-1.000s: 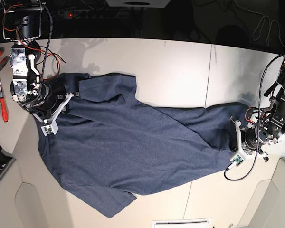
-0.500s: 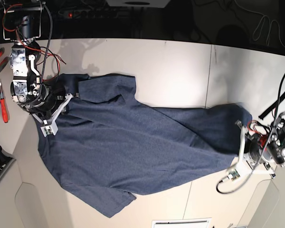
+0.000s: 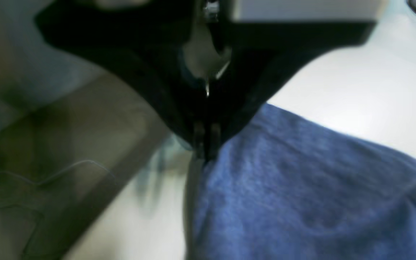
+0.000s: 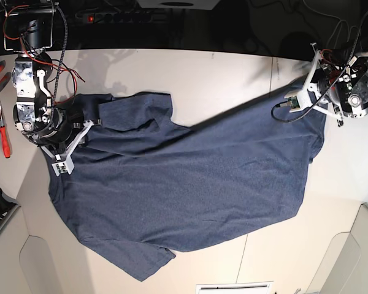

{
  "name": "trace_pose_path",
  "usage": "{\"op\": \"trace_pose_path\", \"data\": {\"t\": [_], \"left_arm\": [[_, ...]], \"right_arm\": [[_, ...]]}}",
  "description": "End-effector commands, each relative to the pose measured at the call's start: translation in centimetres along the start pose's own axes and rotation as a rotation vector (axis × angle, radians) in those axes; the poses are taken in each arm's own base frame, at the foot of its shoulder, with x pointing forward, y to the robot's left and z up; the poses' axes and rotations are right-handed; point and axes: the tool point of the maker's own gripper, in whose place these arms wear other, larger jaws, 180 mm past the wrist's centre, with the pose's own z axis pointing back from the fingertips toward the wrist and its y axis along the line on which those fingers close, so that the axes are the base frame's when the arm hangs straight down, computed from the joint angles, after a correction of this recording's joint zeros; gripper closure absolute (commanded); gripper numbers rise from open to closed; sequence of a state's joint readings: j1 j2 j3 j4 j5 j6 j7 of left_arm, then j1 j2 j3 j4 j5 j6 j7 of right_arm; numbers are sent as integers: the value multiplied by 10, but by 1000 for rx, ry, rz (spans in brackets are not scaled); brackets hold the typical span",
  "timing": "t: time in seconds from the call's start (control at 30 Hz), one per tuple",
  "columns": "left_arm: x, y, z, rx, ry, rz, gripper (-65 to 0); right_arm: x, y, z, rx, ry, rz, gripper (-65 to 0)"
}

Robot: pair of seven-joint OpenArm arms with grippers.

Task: Layout the t-shirt on the table in an organized manner, then fold the t-shirt properly
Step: 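Drag the held shirt corner with the left gripper toward the collar side, then release and regrasp the shirt with both grippers near the shoulders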

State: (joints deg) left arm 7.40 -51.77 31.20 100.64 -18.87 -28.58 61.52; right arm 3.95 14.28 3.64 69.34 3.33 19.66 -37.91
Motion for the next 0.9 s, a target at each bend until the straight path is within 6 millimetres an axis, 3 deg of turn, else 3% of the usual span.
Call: {"op": "trace_pose_path", "data": {"t": [0.0,0.23,0.27,0.33,0.37,0.43,0.63,0.8,0.87], "left_arm": [[-7,15,5,54,25,-9,0],[-21,61,15,322,93,38,0],[-22,67,17,357,99,46,-26],[-24,75,20,407,107,59,-209],[-24,76,21,416,109,60,-269],[-24,78,21,423,105,66,-284],[-21,84,24,463,89,61,-284],[-7,98,31,547,19,67,-281],[0,103,34,566,-11,83,-238]], "right_arm": [[-27,-11,0,-40,116,19,-143],[-28,-11,0,-40,116,20,-143],[-27,-11,0,-40,115,20,-143],[-26,-10,1,-35,113,27,-155],[-25,-10,2,-33,110,34,-179],[-19,-12,5,-35,92,46,-228],[34,-10,35,-43,-54,91,-240],[88,14,76,30,-228,89,-240],[100,23,89,63,-269,88,-240]]}}
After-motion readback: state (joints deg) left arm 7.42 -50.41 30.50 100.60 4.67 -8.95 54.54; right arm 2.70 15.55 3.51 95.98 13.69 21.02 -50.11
